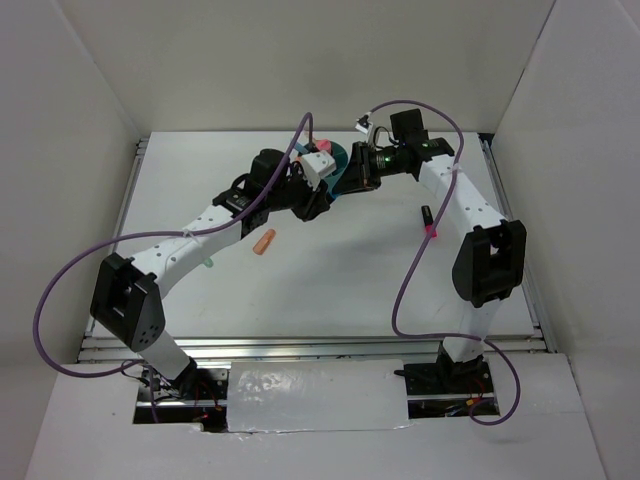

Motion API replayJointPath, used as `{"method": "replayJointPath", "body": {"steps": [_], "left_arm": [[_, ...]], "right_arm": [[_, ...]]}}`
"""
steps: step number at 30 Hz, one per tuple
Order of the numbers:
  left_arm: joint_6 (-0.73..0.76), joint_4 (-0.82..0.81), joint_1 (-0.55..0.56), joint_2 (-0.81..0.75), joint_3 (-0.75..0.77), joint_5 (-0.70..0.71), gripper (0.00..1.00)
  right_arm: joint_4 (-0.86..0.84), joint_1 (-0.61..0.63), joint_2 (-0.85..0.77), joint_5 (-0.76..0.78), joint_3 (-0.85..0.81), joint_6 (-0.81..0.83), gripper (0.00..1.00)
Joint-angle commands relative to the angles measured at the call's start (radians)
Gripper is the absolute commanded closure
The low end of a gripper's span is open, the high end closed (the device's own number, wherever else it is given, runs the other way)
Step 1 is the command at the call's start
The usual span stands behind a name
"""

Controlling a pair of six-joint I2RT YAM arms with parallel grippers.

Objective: Sort the stationery into containers
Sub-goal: Place the pen in the storage box.

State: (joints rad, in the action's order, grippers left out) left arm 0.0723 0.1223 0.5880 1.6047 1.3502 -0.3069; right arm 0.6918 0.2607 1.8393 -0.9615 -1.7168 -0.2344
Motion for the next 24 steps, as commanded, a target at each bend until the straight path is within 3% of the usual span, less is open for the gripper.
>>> {"method": "replayJointPath", "body": {"steps": [1, 2, 3, 5, 6, 7, 12, 16, 19, 24], "left_arm": [[-0.019, -0.05, 0.006, -0.042, 0.017, 0.012, 0.86], [-0.02, -0.05, 0.006, -0.043, 0.018, 0.014, 0.79], [-0.023, -0.049, 0.006, -0.042, 0.021, 0.021, 0.59], [-0.037, -0.035, 0.003, -0.049, 0.03, 0.041, 0.37], [-0.04, -0.024, 0.0, -0.058, 0.035, 0.057, 0.1], [-0.048, -0.007, -0.005, -0.074, 0.036, 0.063, 0.01], [-0.049, -0.029, -0.088, -0.196, -0.009, 0.051, 0.01], [-0.063, -0.079, -0.149, -0.316, -0.05, 0.142, 0.01], [-0.129, 0.029, -0.184, -0.293, 0.021, 0.277, 0.01], [-0.19, 0.108, -0.264, -0.252, 0.026, 0.301, 0.01]], "right_arm": [[-0.037, 0.005, -0.023, -0.025, -0.02, 0.012, 0.96], [-0.037, 0.002, -0.025, -0.019, -0.018, 0.015, 0.97], [-0.034, 0.002, -0.028, -0.011, -0.021, 0.018, 0.98], [-0.02, -0.003, -0.031, 0.018, -0.026, 0.036, 0.99], [-0.014, -0.006, -0.034, 0.027, -0.033, 0.04, 1.0], [-0.011, -0.017, -0.035, 0.043, -0.036, 0.041, 1.0], [-0.002, -0.095, -0.071, 0.098, -0.03, 0.043, 1.0], [0.028, -0.152, -0.117, 0.148, -0.029, 0.084, 1.0], [-0.017, -0.199, -0.138, 0.21, -0.032, 0.08, 1.0], [-0.098, -0.229, -0.127, 0.349, -0.063, 0.038, 1.0]]}}
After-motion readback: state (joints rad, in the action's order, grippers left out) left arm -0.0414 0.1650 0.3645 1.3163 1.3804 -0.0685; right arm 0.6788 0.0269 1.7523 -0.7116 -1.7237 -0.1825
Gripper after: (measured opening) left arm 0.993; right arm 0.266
